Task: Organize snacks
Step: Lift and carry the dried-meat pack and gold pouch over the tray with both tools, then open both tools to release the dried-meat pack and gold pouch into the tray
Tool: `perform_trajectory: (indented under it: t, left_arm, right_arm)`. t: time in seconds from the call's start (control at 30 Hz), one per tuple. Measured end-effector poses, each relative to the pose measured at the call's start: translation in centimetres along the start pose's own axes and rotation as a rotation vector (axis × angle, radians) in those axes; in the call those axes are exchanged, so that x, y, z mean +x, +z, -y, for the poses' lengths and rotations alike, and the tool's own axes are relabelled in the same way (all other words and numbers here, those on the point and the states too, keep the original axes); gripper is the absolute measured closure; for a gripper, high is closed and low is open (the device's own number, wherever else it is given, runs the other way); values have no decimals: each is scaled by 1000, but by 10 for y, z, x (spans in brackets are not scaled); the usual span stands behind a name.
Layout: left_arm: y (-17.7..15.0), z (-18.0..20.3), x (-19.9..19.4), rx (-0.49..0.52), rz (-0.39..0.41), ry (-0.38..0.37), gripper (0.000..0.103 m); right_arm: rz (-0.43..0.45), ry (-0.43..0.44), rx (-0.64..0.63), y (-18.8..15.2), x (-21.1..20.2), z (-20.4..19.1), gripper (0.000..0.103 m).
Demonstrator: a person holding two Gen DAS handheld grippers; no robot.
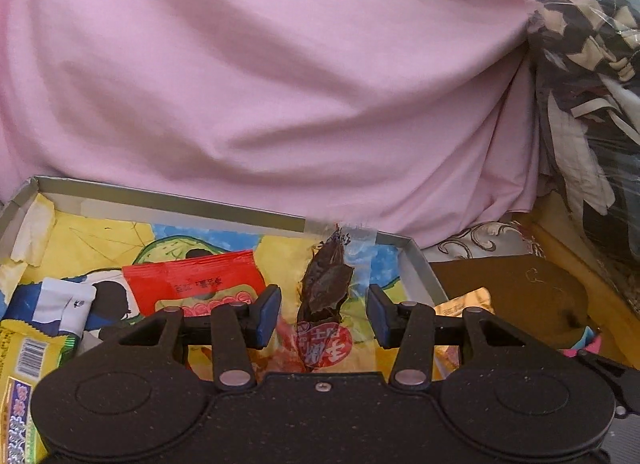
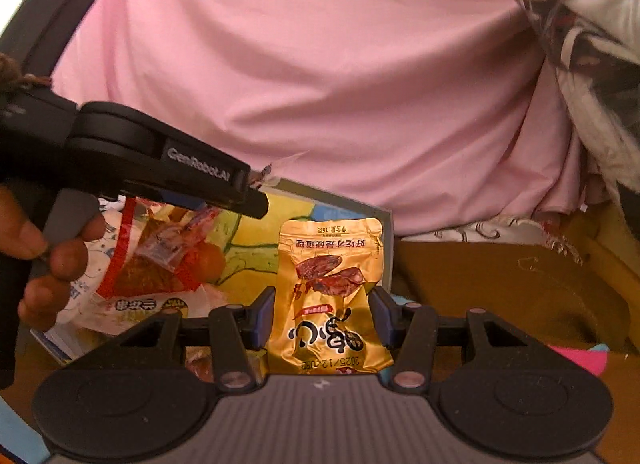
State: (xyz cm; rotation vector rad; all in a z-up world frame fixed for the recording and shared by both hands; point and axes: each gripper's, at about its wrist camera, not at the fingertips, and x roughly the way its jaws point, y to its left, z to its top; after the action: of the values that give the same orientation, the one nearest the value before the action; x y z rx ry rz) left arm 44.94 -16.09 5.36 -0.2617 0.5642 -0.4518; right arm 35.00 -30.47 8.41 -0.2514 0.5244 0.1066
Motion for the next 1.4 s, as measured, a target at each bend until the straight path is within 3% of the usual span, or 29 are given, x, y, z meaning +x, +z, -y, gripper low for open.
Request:
perform_trajectory:
  t: [0.97,1.4]
  left_arm:
    - [-4,-1,6,-44,-4,24,54]
    - [-5,-5,4,-91,-6,31,36]
  right_arm:
    - [-12,-3,-44,6,9,-4,47]
    - [14,-20,-58,9,3,-6,25]
